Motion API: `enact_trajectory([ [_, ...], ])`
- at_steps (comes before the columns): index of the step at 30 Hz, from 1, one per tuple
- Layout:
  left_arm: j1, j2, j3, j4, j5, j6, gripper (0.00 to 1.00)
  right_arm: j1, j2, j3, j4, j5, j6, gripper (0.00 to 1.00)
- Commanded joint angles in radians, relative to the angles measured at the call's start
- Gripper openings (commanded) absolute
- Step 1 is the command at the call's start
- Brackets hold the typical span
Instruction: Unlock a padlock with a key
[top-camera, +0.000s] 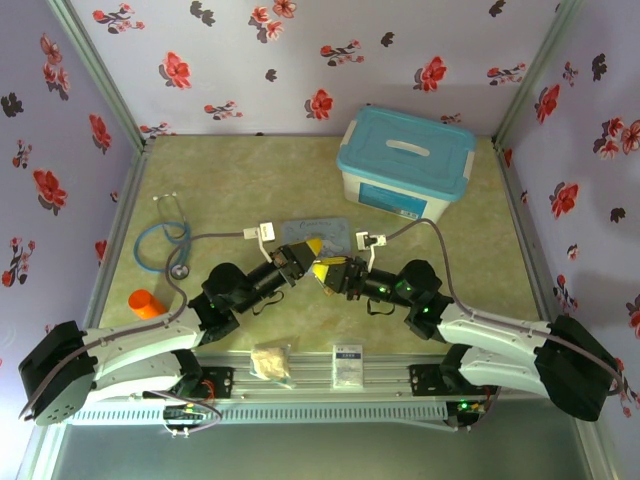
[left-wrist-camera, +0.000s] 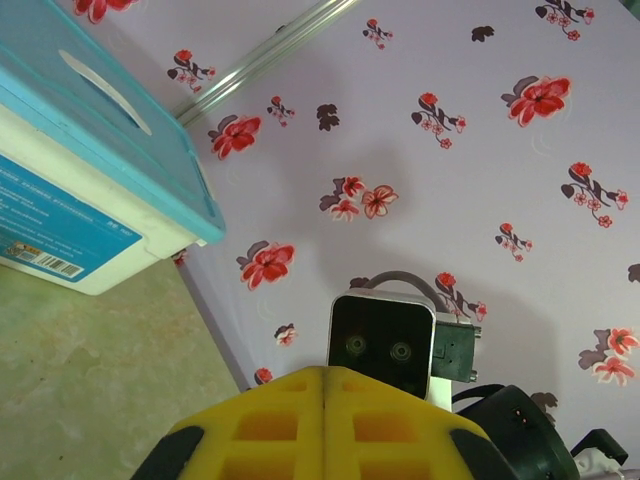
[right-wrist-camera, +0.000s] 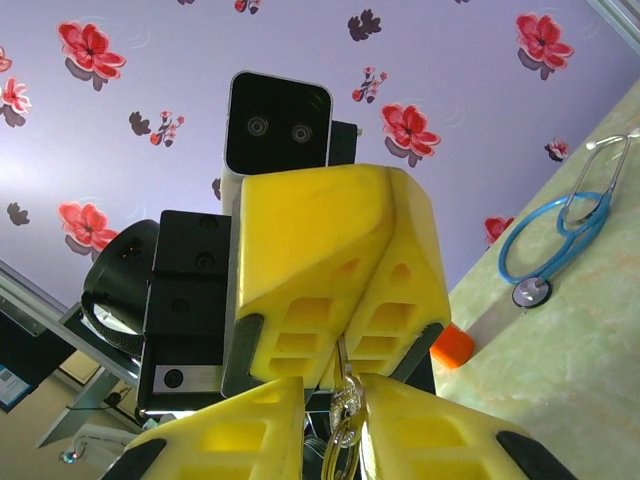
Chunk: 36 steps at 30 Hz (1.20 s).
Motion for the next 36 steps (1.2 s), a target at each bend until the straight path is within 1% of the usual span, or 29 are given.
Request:
enact_trajectory([
  [1, 0.006, -0.004, -0.019, 0.049, -0.005, -0.004, 0.0, 0.004, -0.027, -0.011, 0.022, 0.021, -0.016, 0.17],
  [6, 0.006, -0.002, -0.02, 0.048, -0.008, -0.006, 0.0, 0.004, -0.063, -0.023, -0.015, 0.051, -0.033, 0.13],
  [10, 0.007, 0.008, -0.02, 0.051, -0.009, -0.018, 0.0, 0.004, -0.086, -0.021, -0.053, 0.057, -0.048, 0.12],
  [14, 0.006, 0.036, -0.021, 0.08, -0.007, -0.037, 0.0, 0.004, -0.077, -0.017, -0.046, 0.049, -0.047, 0.12],
  [20, 0.007, 0.065, -0.023, 0.11, -0.003, -0.049, 0.0, 0.004, -0.071, -0.026, -0.031, 0.057, -0.042, 0.02],
  [24, 0.01, 0.053, -0.032, 0.071, -0.032, -0.043, 0.0, 0.003, -0.097, -0.043, -0.059, 0.087, -0.052, 0.0],
  [26, 0.011, 0.026, -0.025, -0.006, -0.056, -0.029, 0.3, 0.002, -0.114, -0.046, -0.105, 0.107, -0.067, 0.0],
  [28, 0.011, -0.008, -0.005, -0.124, -0.087, -0.011, 0.38, 0.003, -0.133, -0.044, -0.166, 0.127, -0.083, 0.0],
  [29, 0.011, -0.026, 0.006, -0.184, -0.109, -0.008, 0.44, 0.002, -0.14, -0.045, -0.19, 0.134, -0.091, 0.0],
  [30, 0.012, -0.037, 0.01, -0.221, -0.125, -0.006, 0.47, 0.001, -0.146, -0.05, -0.203, 0.142, -0.095, 0.0],
  [33, 0.013, -0.047, 0.011, -0.242, -0.136, -0.009, 0.48, 0.001, -0.163, -0.054, -0.269, 0.18, -0.109, 0.0],
  [36, 0.013, -0.037, 0.026, -0.303, -0.139, -0.022, 0.52, 0.002, -0.186, -0.033, -0.427, 0.246, -0.144, 0.0],
])
